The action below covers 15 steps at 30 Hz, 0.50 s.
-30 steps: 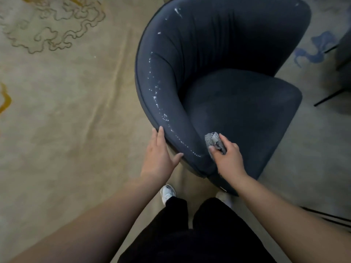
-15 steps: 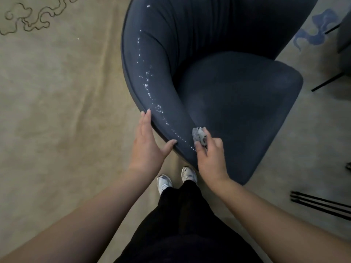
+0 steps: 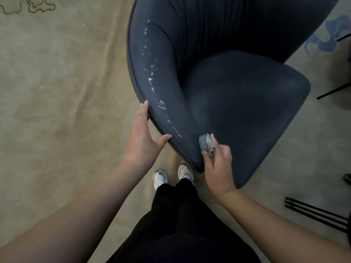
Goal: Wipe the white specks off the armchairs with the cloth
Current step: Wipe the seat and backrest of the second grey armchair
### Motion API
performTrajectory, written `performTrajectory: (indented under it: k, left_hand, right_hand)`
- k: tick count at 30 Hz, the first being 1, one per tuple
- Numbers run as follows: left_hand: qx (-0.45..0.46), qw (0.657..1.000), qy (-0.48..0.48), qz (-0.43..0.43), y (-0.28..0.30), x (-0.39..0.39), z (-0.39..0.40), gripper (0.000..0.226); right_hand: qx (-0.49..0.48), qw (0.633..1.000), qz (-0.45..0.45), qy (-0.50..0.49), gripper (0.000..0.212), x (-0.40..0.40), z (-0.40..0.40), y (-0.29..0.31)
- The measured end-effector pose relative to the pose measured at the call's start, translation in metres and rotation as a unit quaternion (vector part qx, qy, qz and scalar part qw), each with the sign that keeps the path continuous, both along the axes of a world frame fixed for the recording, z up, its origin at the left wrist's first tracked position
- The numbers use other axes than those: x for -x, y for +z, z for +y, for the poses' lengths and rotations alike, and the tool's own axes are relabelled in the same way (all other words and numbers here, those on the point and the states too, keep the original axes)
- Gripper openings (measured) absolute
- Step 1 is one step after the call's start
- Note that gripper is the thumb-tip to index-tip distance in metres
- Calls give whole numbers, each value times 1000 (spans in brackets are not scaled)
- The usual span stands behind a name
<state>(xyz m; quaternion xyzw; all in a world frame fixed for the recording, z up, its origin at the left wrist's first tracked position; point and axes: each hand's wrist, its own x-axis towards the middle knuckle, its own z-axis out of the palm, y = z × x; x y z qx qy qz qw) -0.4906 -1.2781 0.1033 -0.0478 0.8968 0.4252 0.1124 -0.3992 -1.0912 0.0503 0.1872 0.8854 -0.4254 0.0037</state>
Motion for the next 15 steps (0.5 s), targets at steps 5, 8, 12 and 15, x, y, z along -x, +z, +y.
performTrajectory:
  k: [5,8,12,15]
  left_hand:
    - [-35,999,32,-2,3,4,-1,97]
    - [-50,998,42,-11,4,10,-3,97]
    - [-60,997,47,-24,5,14,-5,100]
    - [-67,996,54,-30,4,14,-7,99]
  right_hand:
    - [-35,991,80,101,57,57,-29,8]
    - [-37,988,92,120,57,57,-21,7]
    - [-44,983,107,143,57,8,-8,7]
    - [-74,973,128,176,56,19,-16,9]
